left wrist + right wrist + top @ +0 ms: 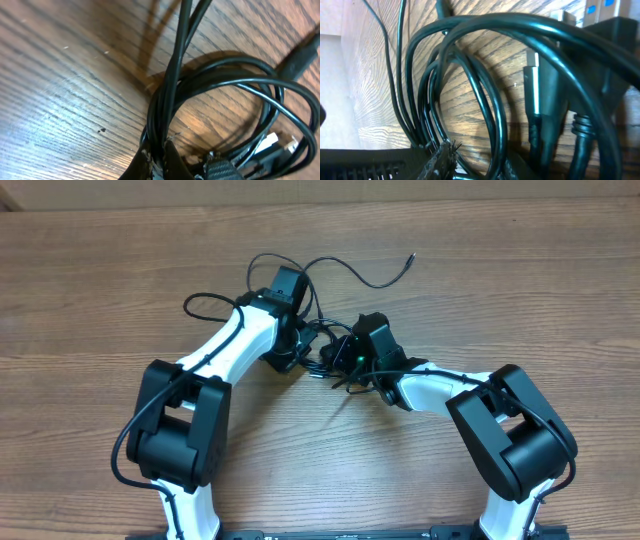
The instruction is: Untangle cables
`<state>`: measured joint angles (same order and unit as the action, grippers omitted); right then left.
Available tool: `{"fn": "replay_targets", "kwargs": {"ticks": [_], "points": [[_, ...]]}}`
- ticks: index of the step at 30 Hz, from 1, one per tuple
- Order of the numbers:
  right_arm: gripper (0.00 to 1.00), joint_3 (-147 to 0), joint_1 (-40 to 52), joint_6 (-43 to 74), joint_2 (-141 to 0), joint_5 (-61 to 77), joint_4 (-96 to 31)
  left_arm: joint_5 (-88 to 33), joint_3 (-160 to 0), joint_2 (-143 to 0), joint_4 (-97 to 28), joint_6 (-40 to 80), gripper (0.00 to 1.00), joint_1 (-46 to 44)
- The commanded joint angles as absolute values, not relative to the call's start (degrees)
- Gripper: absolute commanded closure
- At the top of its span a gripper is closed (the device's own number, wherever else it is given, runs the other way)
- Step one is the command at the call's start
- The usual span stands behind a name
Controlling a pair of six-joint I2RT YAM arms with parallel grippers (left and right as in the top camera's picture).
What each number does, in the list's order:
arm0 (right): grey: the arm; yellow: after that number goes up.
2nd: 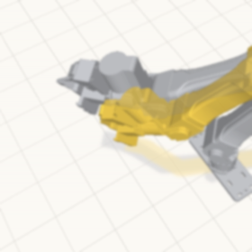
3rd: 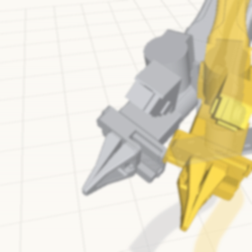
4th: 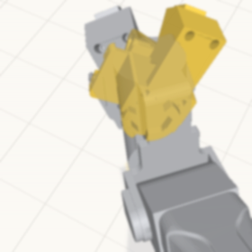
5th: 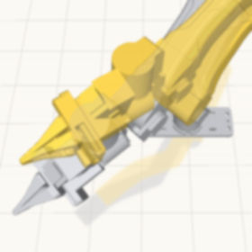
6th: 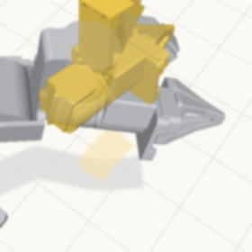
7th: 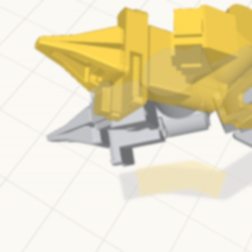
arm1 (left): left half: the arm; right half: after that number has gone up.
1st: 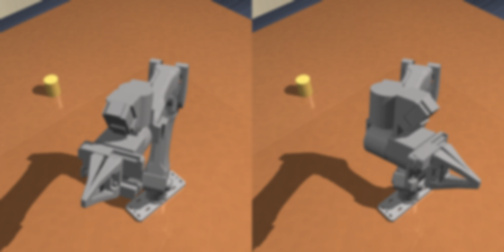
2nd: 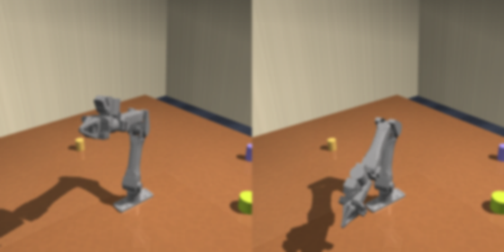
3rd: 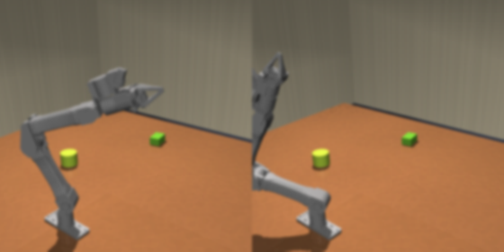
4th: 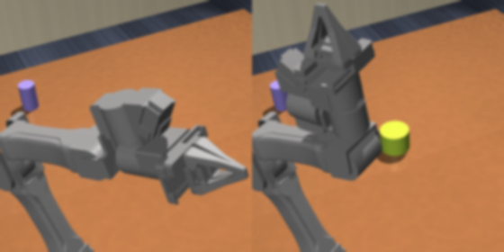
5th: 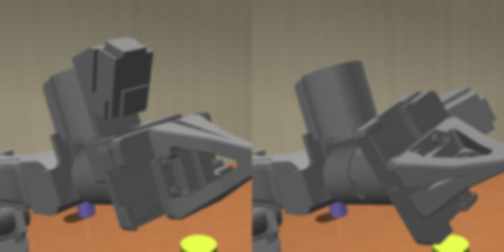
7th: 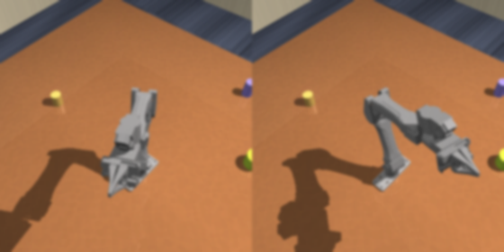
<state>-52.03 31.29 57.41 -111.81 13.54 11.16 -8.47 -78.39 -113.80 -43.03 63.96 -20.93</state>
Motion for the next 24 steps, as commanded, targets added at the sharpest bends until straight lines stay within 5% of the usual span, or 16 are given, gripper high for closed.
{"fn": "replay_targets", "kwargs": {"ticks": [1, 6, 12, 24], "points": [[0.71, -51.72, 31.64, 57.43, -112.97, 14.81, 10.83, -16.27, -80.95, -112.25, -43.05, 54.74, 0.96, -20.08], [0.74, -51.72, 30.72, 57.43, -112.97, 17.72, 11.46, -23.64, -81.93, -111.92, -43.05, 51.29, 0.96, -18.35], [0.96, -51.72, 29.54, 57.43, -112.97, 19.22, 10.61, -30.98, -81.95, -111.81, -41.93, 48.49, 0.96, -16.36], [0.96, -51.72, 27.20, 57.10, -112.95, 21.61, 10.13, -46.39, -81.97, -109.78, -39.64, 40.97, 0.96, -9.96]]}}
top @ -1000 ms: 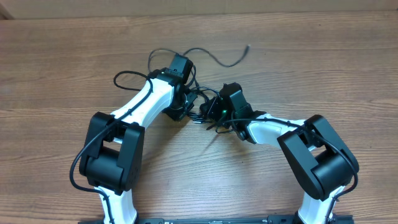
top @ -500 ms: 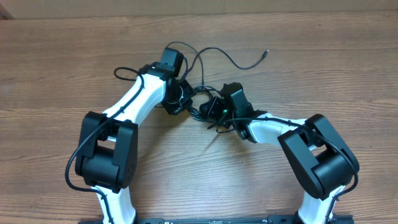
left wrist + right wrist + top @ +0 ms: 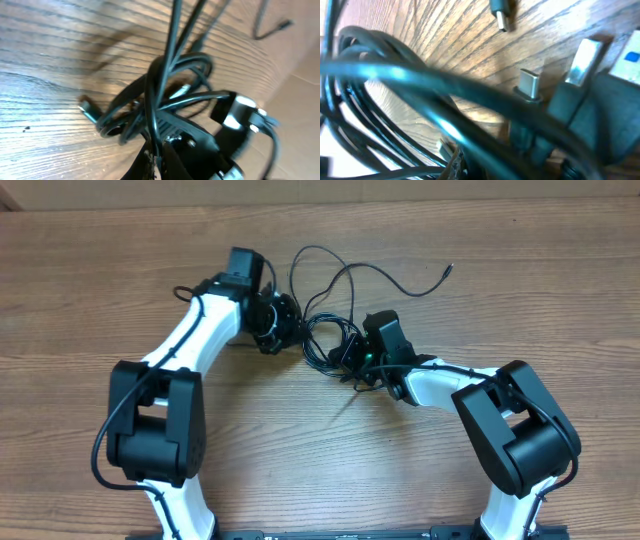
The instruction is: Untangle cables
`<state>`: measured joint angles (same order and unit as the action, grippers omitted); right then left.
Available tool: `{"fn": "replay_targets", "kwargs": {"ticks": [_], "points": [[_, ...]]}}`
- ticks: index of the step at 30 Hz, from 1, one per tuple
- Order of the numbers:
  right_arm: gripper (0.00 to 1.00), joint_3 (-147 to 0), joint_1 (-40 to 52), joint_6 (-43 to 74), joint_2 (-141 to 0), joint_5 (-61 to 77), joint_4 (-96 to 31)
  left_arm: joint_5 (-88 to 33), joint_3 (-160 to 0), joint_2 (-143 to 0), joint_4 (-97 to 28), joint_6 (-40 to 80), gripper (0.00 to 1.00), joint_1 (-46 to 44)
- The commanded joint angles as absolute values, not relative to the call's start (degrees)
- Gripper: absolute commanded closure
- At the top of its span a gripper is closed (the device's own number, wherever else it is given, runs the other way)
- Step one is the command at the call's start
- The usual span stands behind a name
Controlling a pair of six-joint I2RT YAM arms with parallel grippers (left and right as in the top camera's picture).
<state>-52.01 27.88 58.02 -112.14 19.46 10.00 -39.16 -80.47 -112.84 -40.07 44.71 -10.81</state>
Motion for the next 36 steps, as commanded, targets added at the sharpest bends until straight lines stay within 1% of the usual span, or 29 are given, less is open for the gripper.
{"fn": "replay_targets", "kwargs": {"ticks": [1, 5, 12, 18, 24, 30, 33, 36], "points": [[0.96, -51.72, 26.89, 56.60, -112.95, 22.17, 10.24, -47.48, -81.97, -109.65, -39.59, 40.32, 0.96, -9.47], [0.96, -51.72, 25.56, 55.24, -112.95, 24.25, 10.20, -52.34, -82.00, -108.64, -39.46, 37.58, 0.96, -7.18], [0.96, -51.72, 24.67, 53.91, -112.95, 24.77, 10.24, -66.50, -82.00, -106.76, -36.75, 30.22, 0.96, -2.48], [0.96, -51.75, 24.67, 53.47, -112.60, 24.75, 10.20, -70.59, -82.00, -104.47, -36.73, 28.51, 0.96, 1.98], [0.96, -51.75, 24.43, 52.01, -112.07, 24.60, 10.17, -82.04, -82.00, -102.15, -34.24, 26.11, 0.96, 6.96], [0.96, -51.75, 23.44, 52.01, -112.07, 24.53, 9.43, -80.16, -82.00, -100.92, -34.35, 26.13, 0.96, 11.70], [0.96, -51.75, 23.33, 52.03, -112.07, 24.53, 8.95, -73.06, -82.00, -100.92, -37.89, 26.11, 0.96, 12.91], [0.96, -51.75, 23.33, 52.03, -112.07, 24.51, 8.88, -61.63, -81.97, -100.92, -43.16, 25.69, 0.96, 12.67]]}}
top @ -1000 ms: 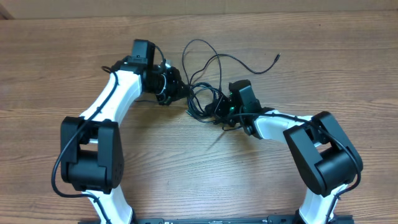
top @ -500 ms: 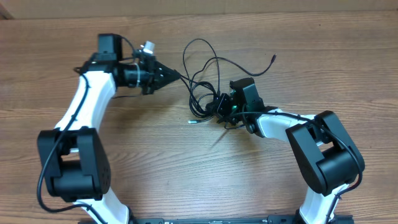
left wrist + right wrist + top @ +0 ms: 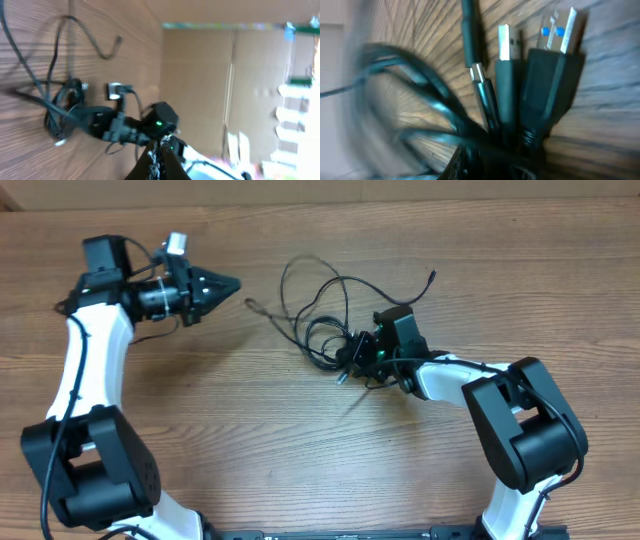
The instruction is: Untangle cables
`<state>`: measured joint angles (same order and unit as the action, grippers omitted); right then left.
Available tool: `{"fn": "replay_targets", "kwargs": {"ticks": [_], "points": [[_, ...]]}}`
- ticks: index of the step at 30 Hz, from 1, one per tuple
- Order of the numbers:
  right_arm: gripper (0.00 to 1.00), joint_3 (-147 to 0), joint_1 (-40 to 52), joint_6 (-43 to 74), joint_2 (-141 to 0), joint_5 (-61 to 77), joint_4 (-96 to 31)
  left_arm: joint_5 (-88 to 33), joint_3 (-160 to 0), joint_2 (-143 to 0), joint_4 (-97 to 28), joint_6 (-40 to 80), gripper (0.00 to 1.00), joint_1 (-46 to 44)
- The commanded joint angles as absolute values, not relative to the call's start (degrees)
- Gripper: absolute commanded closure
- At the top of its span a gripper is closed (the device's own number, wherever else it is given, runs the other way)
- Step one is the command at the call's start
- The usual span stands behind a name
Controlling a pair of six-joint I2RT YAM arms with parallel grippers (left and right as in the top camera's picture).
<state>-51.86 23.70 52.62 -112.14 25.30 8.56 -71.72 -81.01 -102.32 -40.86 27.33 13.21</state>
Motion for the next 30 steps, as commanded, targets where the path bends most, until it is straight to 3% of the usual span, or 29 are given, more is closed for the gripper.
{"fn": "replay_targets", "kwargs": {"ticks": [1, 8, 13, 17, 24, 30], "points": [[0.96, -51.75, 23.33, 52.01, -112.07, 24.49, 8.91, -57.63, -81.97, -100.92, -44.66, 25.71, 0.96, 12.23], [0.96, -51.75, 23.33, 52.03, -112.07, 24.51, 8.93, -36.51, -81.95, -100.92, -52.69, 27.09, 0.92, 4.40], [0.96, -51.75, 23.33, 52.03, -112.07, 24.51, 8.91, -25.12, -81.95, -100.95, -53.80, 31.11, 0.49, -4.34], [0.96, -51.75, 23.40, 52.03, -112.07, 24.51, 8.91, -15.27, -81.93, -100.97, -53.78, 36.18, 0.28, -10.92], [0.96, -51.75, 23.40, 52.03, -112.07, 24.51, 8.91, 1.26, -81.87, -101.45, -53.71, 45.67, 0.32, -19.90], [0.95, -51.75, 23.40, 52.03, -112.07, 24.53, 8.88, 4.89, -81.87, -104.81, -52.60, 48.95, 0.34, -23.64]]}}
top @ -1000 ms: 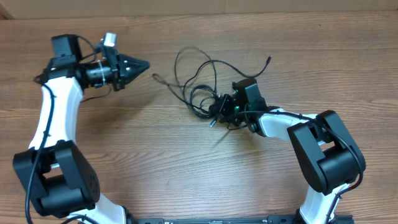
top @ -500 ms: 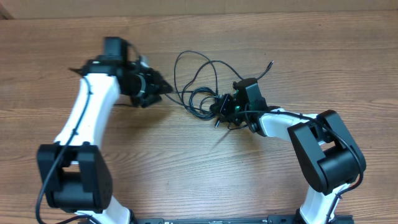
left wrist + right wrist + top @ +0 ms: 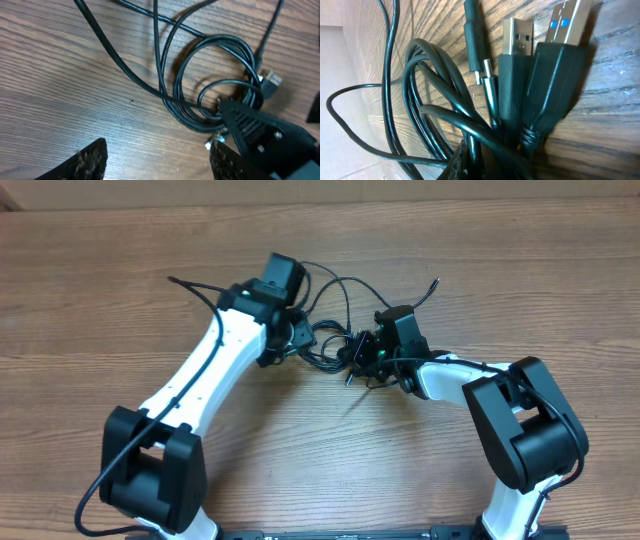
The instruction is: Untangle cables
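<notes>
The black cable tangle point(image 3: 328, 340) lies mid-table, with a coil point(image 3: 215, 85) and loose strands running off it. One thin strand ends at a small plug point(image 3: 435, 280) at the back right. My left gripper point(image 3: 159, 146) hovers open over bare wood just left of the coil, nothing between its fingers point(image 3: 87, 160). My right gripper point(image 3: 358, 356) is shut on a bunch of cable strands point(image 3: 495, 145) at the tangle's right side. Two USB plugs point(image 3: 515, 30) and a slimmer plug stick out past its jaws.
The wooden table point(image 3: 120, 240) spreads all round the tangle. A cardboard wall runs along the back edge point(image 3: 320, 190). Both arms point(image 3: 200, 390) reach in from the front, and the right gripper's body point(image 3: 265, 132) sits close to my left fingers.
My left gripper was shut, raised at the far left of the table; now it is back at the tangle's left side and open. The right gripper keeps its hold in the same place.
Both grippers were shut on strands of the tangle, close together. Then the left one was further left with strands in it, then far left and raised, a strand trailing that way. Now it is open beside the looser tangle, the right still holding.
</notes>
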`<state>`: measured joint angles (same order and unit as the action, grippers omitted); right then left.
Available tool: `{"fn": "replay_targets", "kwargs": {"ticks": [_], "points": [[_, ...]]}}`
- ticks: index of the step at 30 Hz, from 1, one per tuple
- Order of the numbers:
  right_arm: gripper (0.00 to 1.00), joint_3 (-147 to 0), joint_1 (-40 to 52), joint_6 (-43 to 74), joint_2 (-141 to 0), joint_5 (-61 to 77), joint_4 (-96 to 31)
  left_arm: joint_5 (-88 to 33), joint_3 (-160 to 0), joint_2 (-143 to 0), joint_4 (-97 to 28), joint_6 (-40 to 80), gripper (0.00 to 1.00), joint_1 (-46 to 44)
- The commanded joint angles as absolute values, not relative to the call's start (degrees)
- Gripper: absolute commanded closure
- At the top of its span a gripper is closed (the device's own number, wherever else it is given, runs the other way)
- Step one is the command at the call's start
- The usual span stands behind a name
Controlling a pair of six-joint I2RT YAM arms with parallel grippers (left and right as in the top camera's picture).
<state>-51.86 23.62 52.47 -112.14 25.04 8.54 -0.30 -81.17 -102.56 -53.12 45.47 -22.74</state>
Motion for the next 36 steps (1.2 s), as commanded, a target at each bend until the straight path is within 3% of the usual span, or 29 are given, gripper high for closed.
{"fn": "replay_targets", "kwargs": {"ticks": [1, 10, 18, 26, 30, 36], "points": [[0.96, -51.75, 23.40, 52.03, -112.09, 24.53, 8.88, 4.86, -81.87, -105.67, -52.16, 48.97, 0.35, -23.77], [0.95, -51.75, 23.40, 52.03, -112.07, 24.53, 8.88, 4.89, -81.87, -111.46, -46.83, 50.00, 0.39, -23.59], [0.95, -51.75, 23.40, 52.03, -112.09, 24.53, 8.88, 4.86, -81.87, -112.51, -44.53, 51.07, 0.60, -23.62], [0.81, -51.75, 23.40, 52.05, -112.07, 24.84, 9.32, 4.86, -81.76, -112.51, -44.51, 51.33, 0.65, -23.77], [0.88, -51.75, 23.40, 52.03, -112.07, 25.80, 10.41, 4.89, -81.73, -112.51, -44.60, 51.44, 0.74, -23.77], [0.93, -51.75, 23.40, 52.03, -112.09, 25.80, 10.39, 4.89, -81.69, -112.51, -44.97, 51.44, 0.73, -23.77]]}}
